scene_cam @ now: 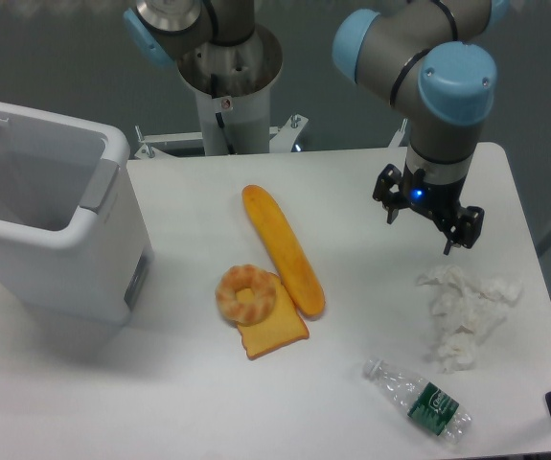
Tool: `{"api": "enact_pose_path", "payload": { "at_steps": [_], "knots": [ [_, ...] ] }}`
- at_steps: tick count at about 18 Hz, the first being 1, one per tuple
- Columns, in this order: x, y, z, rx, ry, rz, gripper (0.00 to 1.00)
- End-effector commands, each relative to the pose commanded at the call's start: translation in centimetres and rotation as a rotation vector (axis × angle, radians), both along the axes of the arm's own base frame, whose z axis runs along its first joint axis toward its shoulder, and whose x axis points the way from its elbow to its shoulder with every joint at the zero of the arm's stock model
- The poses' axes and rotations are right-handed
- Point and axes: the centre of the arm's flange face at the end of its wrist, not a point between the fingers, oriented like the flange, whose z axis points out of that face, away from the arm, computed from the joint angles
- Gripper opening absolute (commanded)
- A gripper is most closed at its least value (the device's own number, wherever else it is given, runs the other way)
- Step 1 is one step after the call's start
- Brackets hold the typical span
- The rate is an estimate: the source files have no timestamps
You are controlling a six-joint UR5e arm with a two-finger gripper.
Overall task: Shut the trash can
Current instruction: 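Move the gripper from above the tissue toward the open trash can lid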
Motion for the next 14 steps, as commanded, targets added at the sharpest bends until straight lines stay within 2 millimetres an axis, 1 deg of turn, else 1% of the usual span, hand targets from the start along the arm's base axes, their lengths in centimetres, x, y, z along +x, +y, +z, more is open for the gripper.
{"api": "enact_pose_path", "payload": {
  "at_steps": [2, 4, 5, 7, 8, 10, 11, 12, 13, 14],
  "knots": [
    [0.1, 0.1, -0.4, -0.007, -0.007, -0.001, 1.0],
    [0.4, 0.1, 0.0, 0.0, -0.004, -0.002, 1.0],
    [0.5, 0.1, -0.2, -0.004, -0.012, -0.005, 1.0],
    [1.3, 0.1, -1.2, -0.021, -0.027, -0.005, 1.0],
    [1.8, 0.2, -1.1, -0.021, -0.025, -0.004, 1.0],
    [3.2, 0.7, -0.1, -0.014, -0.01, -0.01, 1.0],
    [5.2, 0.5, 0.1, -0.006, -0.022, 0.0, 1.0],
    [7.2, 0.4, -0.4, -0.005, -0.034, 0.007, 1.0],
    [8.5, 0.1, -0.1, -0.002, -0.034, 0.017, 1.0],
    [9.8, 0.3, 0.4, 0.001, -0.027, 0.016, 1.0]
  ]
}}
